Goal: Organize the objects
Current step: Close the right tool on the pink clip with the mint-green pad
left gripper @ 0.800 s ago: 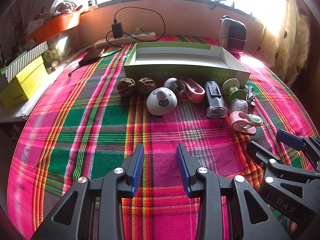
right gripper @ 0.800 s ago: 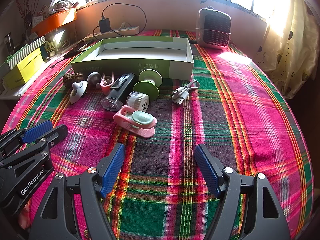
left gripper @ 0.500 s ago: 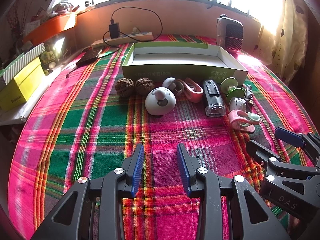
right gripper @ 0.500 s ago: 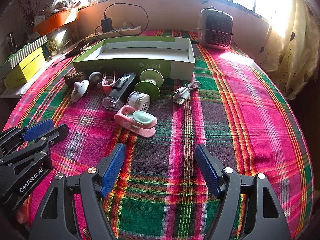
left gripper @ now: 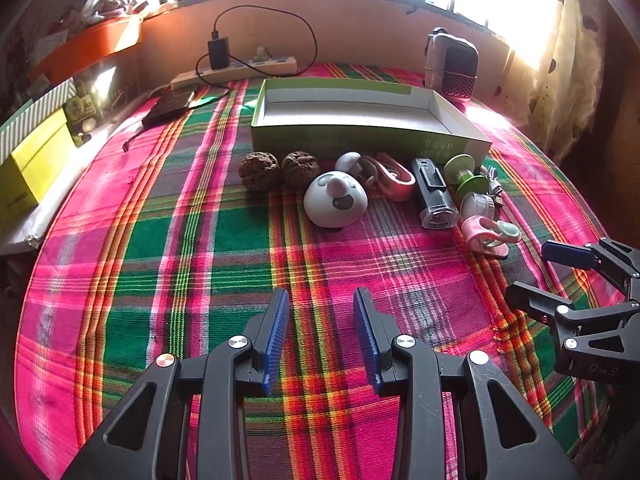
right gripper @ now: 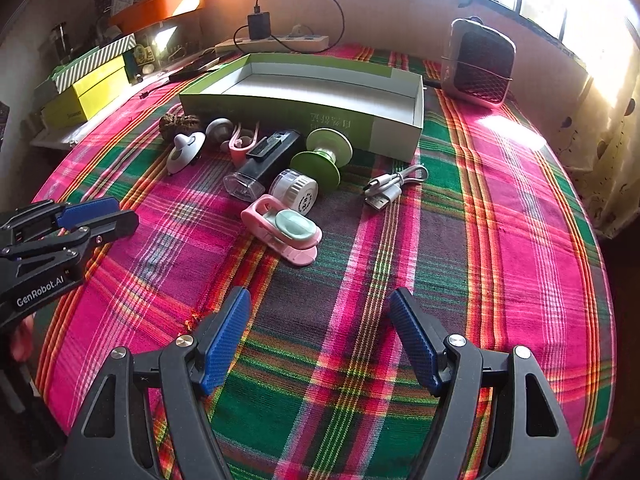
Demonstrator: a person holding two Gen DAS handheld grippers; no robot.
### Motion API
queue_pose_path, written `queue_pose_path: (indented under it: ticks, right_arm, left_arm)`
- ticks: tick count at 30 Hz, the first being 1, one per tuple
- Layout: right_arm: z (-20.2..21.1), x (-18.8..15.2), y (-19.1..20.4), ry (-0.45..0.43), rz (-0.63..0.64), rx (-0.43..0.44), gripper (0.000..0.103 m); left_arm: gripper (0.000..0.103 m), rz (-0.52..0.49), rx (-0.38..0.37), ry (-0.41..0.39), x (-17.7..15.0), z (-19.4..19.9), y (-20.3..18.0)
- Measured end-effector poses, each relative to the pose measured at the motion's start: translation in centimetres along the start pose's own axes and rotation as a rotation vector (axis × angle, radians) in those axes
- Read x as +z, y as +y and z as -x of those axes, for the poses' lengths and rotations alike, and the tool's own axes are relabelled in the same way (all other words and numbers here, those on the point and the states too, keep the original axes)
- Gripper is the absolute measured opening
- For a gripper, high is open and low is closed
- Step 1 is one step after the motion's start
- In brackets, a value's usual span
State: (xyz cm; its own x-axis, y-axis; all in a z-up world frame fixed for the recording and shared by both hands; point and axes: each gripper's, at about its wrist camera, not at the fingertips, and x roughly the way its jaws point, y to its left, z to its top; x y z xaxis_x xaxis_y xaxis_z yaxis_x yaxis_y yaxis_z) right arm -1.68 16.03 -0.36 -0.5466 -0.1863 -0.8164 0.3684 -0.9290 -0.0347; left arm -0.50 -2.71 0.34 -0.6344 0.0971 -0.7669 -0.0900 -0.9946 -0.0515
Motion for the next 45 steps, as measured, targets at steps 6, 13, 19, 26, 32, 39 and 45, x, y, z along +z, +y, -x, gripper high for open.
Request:
queue_pose_path:
  ticks: [6,13,19,26,32,39,45]
  right_arm:
    - [-0.3,0.6,-0.3,0.009,0.083,0.035,0.072]
    - [-0.3,1.7,-0.7,-0.044,0.070,0.127,0.072]
    - [-1.3,2.4,-0.1,-0.033,0.105,0.147,0.072]
    - [-2.1,2.7,0.0,-0.032,0.107,0.157,0.072]
    - [-2.3,3.0,-0.1,-0.039,0.101,0.145,0.066]
    - [-2.2,3.0,-0.2,-0.047,0.103,0.139,0.052]
    - [-2.1,3.0,-0.6,-0.052,0.088,0.144,0.044]
  left_arm:
    - [0.032,0.016,0.002,0.004,0.8,-0.3,1.3]
    - [0.032,0.000,-0.065,0.018,2.1,-1.2,1.3]
    - [0.036,-0.024,-0.112,0.016,3.2,-1.7,0.5]
    - [0.037,-0.016,-0.116,0.014,4.8,-2.7,0.3]
    - [0.038,-0.007,-0.118,0.023,5.5,-3.6,0.3]
    - [0.039,0.012,-0.143,0.039,6.1,-4.5,0.2]
    - [0.040,0.019,-0.142,0.048,6.7,-5.0,-0.3]
